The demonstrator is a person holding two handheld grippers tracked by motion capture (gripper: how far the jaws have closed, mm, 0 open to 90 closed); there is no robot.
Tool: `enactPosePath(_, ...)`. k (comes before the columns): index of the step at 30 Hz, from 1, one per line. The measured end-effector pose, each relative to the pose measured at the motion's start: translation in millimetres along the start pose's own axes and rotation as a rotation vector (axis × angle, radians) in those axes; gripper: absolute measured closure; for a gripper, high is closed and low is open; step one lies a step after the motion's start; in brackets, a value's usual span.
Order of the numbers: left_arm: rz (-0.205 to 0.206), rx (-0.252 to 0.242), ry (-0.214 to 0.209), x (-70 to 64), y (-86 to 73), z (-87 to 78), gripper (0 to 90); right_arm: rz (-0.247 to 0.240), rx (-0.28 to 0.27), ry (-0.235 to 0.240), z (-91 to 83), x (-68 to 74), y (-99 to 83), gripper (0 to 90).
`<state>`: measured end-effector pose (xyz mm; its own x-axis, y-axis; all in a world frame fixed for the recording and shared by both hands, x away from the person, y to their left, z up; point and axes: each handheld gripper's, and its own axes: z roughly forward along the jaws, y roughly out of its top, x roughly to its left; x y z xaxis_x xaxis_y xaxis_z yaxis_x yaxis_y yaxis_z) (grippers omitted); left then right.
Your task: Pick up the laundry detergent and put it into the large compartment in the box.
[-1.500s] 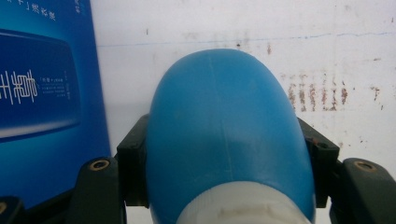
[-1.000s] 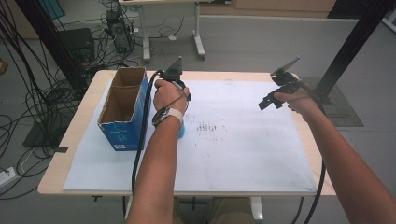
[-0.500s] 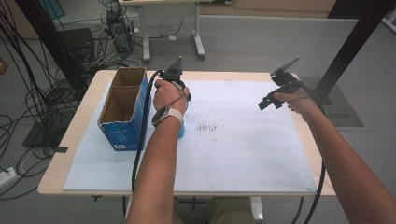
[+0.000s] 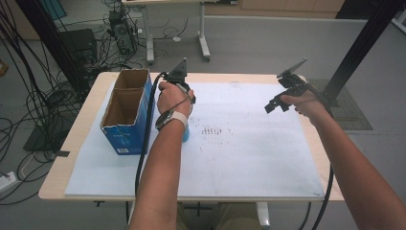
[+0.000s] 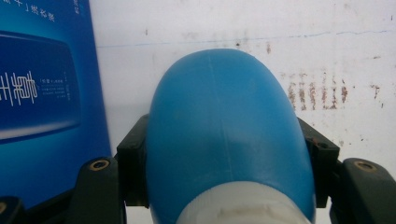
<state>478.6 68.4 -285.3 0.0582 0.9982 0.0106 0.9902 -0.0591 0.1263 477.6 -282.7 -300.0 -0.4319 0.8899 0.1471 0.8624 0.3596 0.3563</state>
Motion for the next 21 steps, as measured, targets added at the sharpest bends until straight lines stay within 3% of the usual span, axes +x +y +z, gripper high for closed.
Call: enactPosePath(21,0.004,0.002,-0.003,0.8,-0.6,-0.3,36.9,-0.002,-0.001,0.001,-0.2,0.1,-0.4,8.2)
